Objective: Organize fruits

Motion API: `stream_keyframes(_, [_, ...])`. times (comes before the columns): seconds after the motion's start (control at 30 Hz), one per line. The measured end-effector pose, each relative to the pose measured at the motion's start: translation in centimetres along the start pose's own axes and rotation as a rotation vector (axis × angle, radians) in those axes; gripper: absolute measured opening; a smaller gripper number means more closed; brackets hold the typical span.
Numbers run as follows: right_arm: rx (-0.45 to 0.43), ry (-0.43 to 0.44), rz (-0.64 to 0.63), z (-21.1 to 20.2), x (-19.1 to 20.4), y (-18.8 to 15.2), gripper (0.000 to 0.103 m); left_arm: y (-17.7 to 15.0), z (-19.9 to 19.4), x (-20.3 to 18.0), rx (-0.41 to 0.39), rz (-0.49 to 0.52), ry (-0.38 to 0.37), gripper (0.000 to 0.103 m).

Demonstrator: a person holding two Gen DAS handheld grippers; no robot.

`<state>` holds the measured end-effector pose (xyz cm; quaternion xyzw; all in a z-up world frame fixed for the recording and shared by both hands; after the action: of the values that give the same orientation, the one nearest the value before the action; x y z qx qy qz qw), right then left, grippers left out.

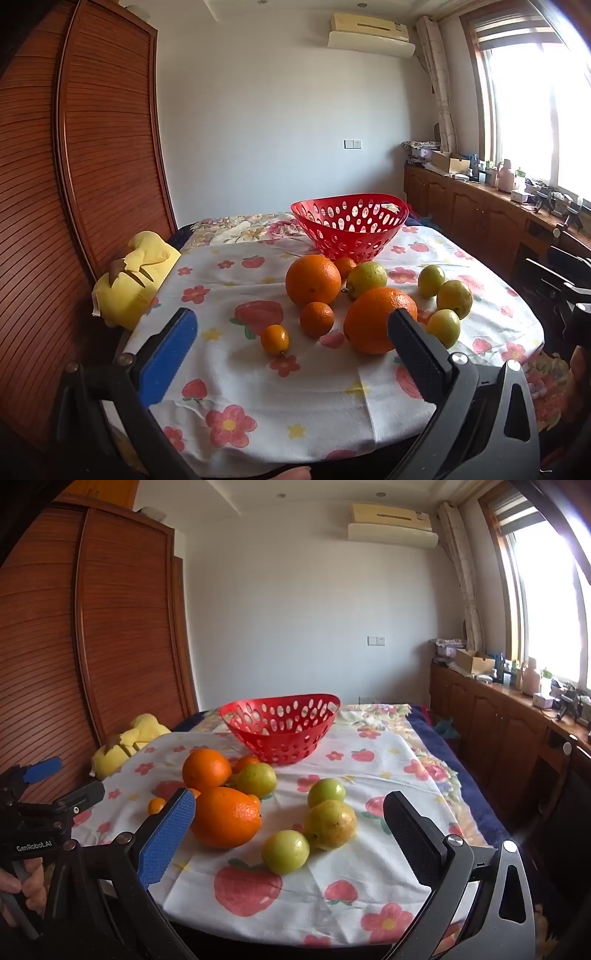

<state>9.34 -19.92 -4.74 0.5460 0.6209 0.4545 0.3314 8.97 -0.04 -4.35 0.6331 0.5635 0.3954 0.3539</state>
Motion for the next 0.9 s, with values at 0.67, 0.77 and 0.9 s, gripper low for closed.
stream_keyframes(0.67, [0.005, -0.001, -0.002, 0.0, 0.1, -0.1, 0.103, 0.8, -1.0, -0.3, -0.014, 0.004, -0.012, 0.103])
stream_keyframes(0.77, [0.003, -0.003, -0.002, 0.0, 0.2, -0.1, 0.103, 0.8, -1.0, -0.3, -0.015, 0.005, -0.012, 0.103])
stream_keyframes(0.9, [0.003, -0.002, -0.003, -0.2, 0.3, 0.0, 0.103, 1.0, -1.1, -0.3, -0.017, 0.006, -0.013, 0.103])
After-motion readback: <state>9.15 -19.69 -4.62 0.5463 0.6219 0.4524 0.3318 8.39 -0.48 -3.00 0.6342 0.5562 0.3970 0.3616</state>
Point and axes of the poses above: each gripper's, at about its wrist camera, not at the fingertips, and z roughly the way its jaws point, x to its left, y to its top, the point moved 10 cm from there along z, roughly the way its jaws point, and after that the axes turned 3 degrees about z, right-handed, at the moved point
